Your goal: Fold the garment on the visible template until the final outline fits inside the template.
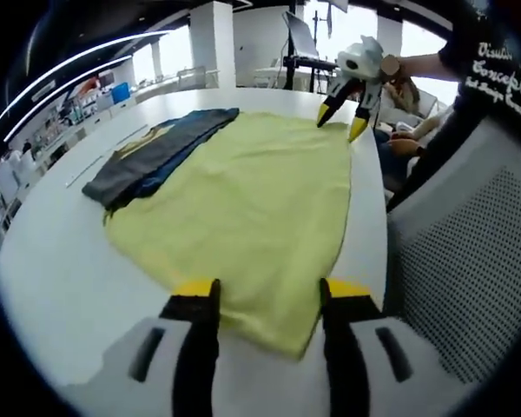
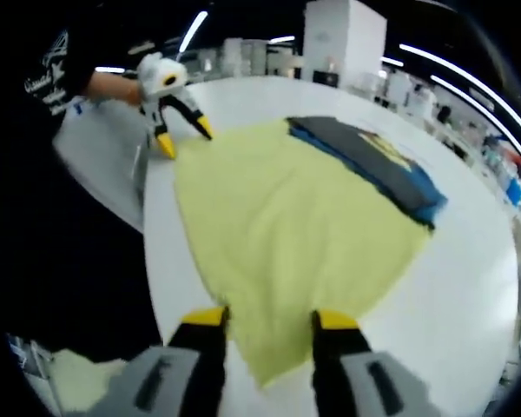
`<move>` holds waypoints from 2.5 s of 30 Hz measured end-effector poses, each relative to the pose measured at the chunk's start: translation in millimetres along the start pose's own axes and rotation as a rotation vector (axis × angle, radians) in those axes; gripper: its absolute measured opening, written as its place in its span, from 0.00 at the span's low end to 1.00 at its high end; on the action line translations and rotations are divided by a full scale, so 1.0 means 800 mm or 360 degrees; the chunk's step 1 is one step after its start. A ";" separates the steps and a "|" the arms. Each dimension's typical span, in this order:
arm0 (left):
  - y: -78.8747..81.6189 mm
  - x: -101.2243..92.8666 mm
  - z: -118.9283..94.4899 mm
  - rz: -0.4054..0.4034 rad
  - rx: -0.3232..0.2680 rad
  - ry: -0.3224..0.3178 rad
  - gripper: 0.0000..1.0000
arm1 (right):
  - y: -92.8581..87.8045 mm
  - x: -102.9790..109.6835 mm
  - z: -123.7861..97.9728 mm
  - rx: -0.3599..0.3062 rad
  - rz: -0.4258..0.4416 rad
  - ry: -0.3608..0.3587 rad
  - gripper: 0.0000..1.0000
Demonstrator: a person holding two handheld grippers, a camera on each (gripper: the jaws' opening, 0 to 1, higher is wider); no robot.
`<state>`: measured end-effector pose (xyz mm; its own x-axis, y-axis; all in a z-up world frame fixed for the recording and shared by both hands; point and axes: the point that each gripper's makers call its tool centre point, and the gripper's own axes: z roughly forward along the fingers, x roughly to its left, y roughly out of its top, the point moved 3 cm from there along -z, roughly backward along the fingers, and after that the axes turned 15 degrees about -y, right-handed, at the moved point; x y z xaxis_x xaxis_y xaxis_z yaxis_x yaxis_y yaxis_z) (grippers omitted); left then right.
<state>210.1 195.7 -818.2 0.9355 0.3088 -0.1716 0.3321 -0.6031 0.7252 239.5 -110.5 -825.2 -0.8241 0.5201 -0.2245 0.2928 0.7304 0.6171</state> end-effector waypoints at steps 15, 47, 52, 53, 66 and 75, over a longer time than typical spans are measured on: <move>0.005 0.006 0.004 0.0028 0.0063 0.0063 0.01 | 0.009 -0.011 0.009 0.0006 0.0075 -0.0019 0.03; 0.015 -0.029 -0.024 -0.0105 0.0029 0.0072 0.00 | 0.028 0.022 -0.045 -0.0079 0.0254 0.0124 0.00; 0.017 -0.043 -0.033 -0.0175 -0.0033 0.0069 0.00 | 0.035 0.030 -0.058 -0.0111 0.0317 0.0170 0.00; 0.017 -0.046 -0.035 -0.0189 -0.0041 0.0071 0.00 | 0.035 0.032 -0.060 -0.0110 0.0314 0.0179 0.00; 0.012 -0.079 -0.044 -0.0266 -0.0080 0.0058 0.00 | 0.031 0.054 -0.083 -0.0086 0.0288 0.0264 0.00; 0.009 -0.097 -0.039 -0.0329 -0.0076 0.0010 0.00 | 0.029 0.069 -0.095 -0.0075 0.0308 0.0307 0.00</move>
<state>136.4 190.2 -778.7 0.8474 0.4267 -0.3160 0.5106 -0.4913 0.7057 163.6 -98.5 -765.9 -0.8333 0.5509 0.0459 0.4347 0.6017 0.6701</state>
